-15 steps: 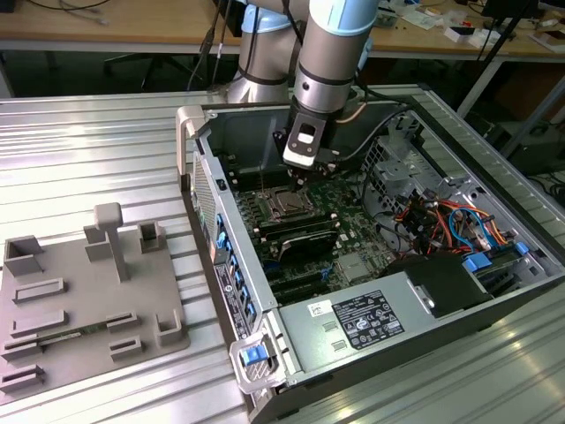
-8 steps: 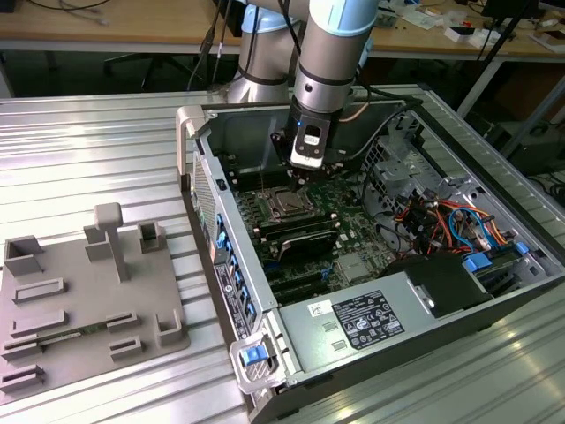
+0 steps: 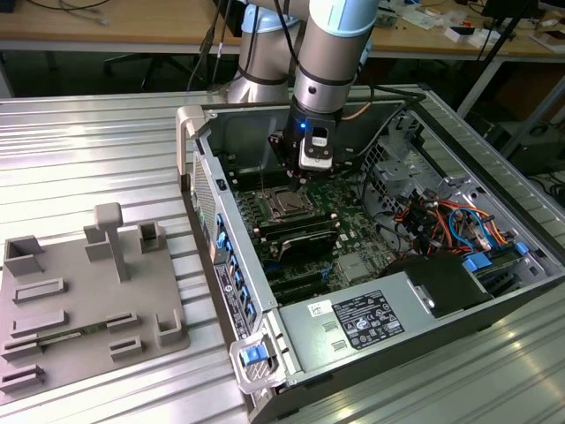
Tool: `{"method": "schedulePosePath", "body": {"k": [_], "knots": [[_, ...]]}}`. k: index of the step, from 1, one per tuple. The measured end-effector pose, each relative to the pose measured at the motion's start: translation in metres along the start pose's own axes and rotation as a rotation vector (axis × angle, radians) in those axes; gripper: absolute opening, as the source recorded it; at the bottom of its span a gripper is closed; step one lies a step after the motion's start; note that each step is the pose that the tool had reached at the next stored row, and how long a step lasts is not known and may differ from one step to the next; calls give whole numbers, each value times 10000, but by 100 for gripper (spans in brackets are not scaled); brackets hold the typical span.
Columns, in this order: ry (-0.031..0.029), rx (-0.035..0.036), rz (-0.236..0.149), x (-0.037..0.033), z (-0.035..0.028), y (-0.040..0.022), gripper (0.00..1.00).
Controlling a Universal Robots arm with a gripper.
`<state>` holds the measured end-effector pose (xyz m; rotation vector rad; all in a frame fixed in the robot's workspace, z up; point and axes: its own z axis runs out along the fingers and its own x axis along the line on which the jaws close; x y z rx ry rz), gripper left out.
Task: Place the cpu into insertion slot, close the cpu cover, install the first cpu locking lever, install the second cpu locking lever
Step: 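Install the first cpu locking lever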
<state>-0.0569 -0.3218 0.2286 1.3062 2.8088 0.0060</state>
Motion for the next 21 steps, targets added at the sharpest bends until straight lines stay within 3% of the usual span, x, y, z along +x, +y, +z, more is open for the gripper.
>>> {"method": "schedulePosePath", "body": {"k": [21], "knots": [[61, -103, -2683, 0, 0, 0, 11]]}}
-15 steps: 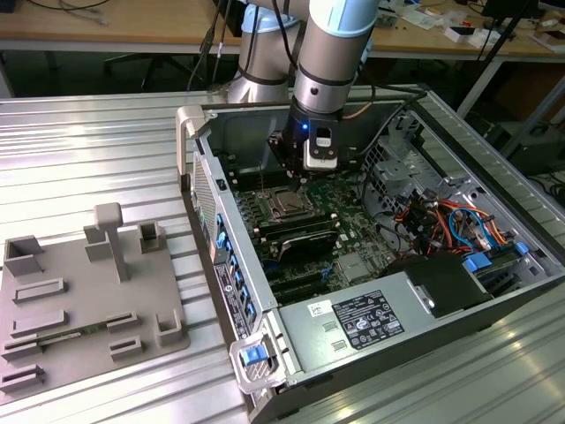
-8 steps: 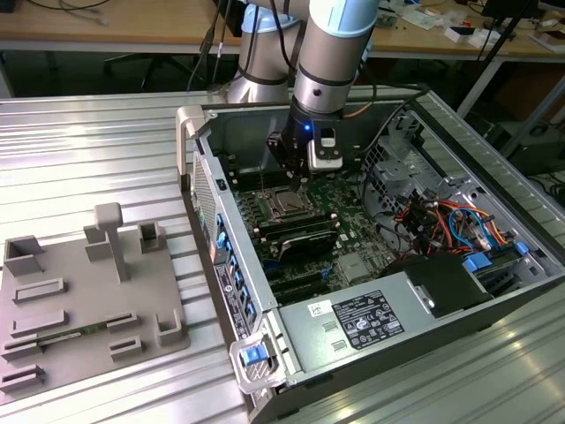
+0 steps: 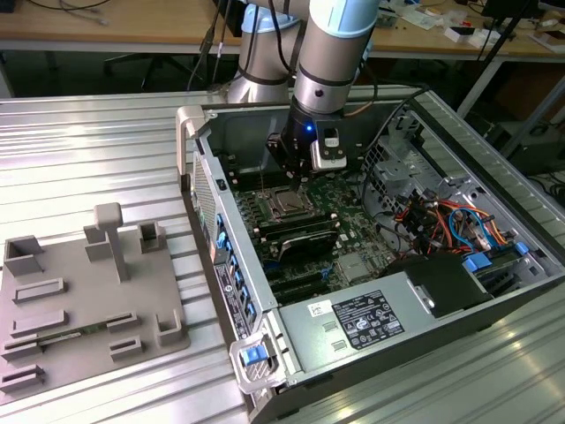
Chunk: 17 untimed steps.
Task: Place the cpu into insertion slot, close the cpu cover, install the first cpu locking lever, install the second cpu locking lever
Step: 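Install the first cpu locking lever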
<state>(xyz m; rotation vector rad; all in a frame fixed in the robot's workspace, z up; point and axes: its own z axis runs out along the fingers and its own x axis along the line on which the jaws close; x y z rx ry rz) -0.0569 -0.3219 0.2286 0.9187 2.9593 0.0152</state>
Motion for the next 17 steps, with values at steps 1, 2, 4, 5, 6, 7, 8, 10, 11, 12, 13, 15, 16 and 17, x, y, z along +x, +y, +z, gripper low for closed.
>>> {"method": "schedulePosePath", "body": {"k": [1, 2, 4, 5, 6, 7, 8, 10, 11, 12, 13, 15, 16, 17], "knots": [[7, -12, -298, 0, 0, 0, 11], [14, -25, -647, 0, 0, 0, 11], [26, -47, -1208, 0, 0, 0, 11], [27, -47, -1209, 0, 0, 0, 11], [27, -47, -1232, 0, 0, 0, 11], [28, -48, -1253, 0, 0, 0, 11], [28, -48, -1253, 0, 0, 0, 11], [28, -48, -1253, 0, 0, 0, 11], [28, -48, -1254, 0, 0, 0, 11], [28, -48, -1255, 0, 0, 0, 11], [28, -48, -1256, 0, 0, 0, 11], [28, -48, -1256, 0, 0, 0, 11], [28, -48, -1257, 0, 0, 0, 11], [28, -48, -1257, 0, 0, 0, 11]]}}
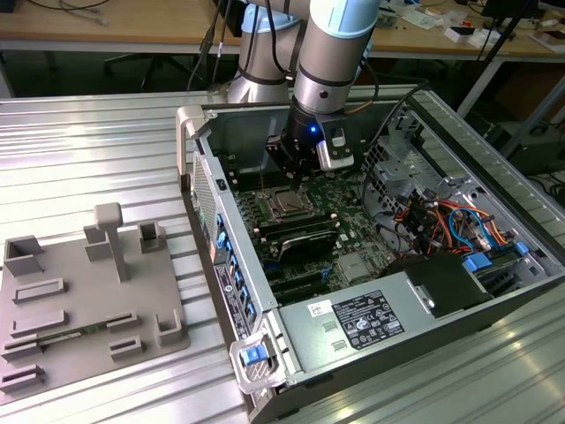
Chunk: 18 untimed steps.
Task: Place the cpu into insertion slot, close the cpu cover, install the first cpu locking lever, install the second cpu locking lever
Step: 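Install the first cpu locking lever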
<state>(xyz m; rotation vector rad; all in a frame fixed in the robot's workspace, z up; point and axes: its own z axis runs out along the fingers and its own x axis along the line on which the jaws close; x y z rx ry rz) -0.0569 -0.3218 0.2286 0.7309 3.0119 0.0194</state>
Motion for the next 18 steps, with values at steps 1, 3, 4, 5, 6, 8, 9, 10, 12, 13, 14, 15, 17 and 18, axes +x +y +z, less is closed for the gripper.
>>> {"method": "schedulePosePath", "body": {"k": [1, 3, 4, 5, 6, 8, 9, 10, 12, 13, 14, 15, 17, 18], "knots": [[0, 0, -2, 0, 0, 0, 11], [5, -7, -205, 1, 0, -1, 11], [7, -12, -333, 1, 0, -1, 11], [11, -17, -464, 2, 0, -1, 11], [13, -22, -594, 2, -1, -1, 11], [17, -30, -789, 1, -15, -1, 11], [18, -29, -814, 1, -33, -1, 11], [18, -31, -837, -1, -84, 1, 11], [18, -32, -855, -4, -150, 3, 11], [19, -31, -864, -5, -181, 3, 11], [19, -32, -874, -6, -210, 4, 11], [19, -32, -888, -7, -230, 4, 11], [20, -34, -931, -8, -261, 5, 11], [21, -34, -970, -8, -269, 5, 11]]}}
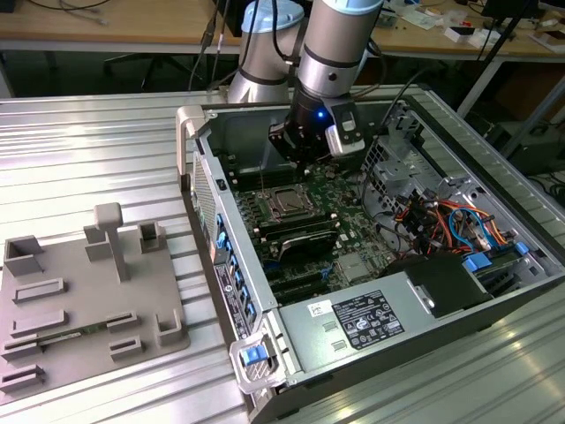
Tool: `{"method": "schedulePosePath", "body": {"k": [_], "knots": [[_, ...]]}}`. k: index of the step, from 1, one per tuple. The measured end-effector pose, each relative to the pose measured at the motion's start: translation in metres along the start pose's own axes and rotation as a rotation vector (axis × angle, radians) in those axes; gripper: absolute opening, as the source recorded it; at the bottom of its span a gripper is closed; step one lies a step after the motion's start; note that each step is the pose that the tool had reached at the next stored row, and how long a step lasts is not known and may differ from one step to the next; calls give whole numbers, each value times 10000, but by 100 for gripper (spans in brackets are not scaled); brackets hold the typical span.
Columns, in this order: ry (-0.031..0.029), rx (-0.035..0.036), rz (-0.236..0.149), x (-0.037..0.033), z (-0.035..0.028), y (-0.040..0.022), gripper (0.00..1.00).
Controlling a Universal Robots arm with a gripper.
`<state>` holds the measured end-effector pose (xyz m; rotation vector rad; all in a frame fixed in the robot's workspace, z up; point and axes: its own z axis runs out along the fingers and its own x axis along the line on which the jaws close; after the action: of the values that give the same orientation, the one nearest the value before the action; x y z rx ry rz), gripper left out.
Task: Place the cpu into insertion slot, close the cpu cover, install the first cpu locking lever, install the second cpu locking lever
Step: 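Install the first cpu locking lever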
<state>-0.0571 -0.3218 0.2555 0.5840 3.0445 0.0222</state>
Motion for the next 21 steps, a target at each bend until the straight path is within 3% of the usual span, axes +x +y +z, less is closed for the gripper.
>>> {"method": "schedulePosePath", "body": {"k": [2, 6, 19, 21], "knots": [[2, -7, -185, 0, 1, 1, 11], [23, -39, -1136, 0, -1, 0, 11], [78, -136, -3660, 1, 5, 0, 11], [79, -142, -3751, 2, 6, -1, 11]]}}
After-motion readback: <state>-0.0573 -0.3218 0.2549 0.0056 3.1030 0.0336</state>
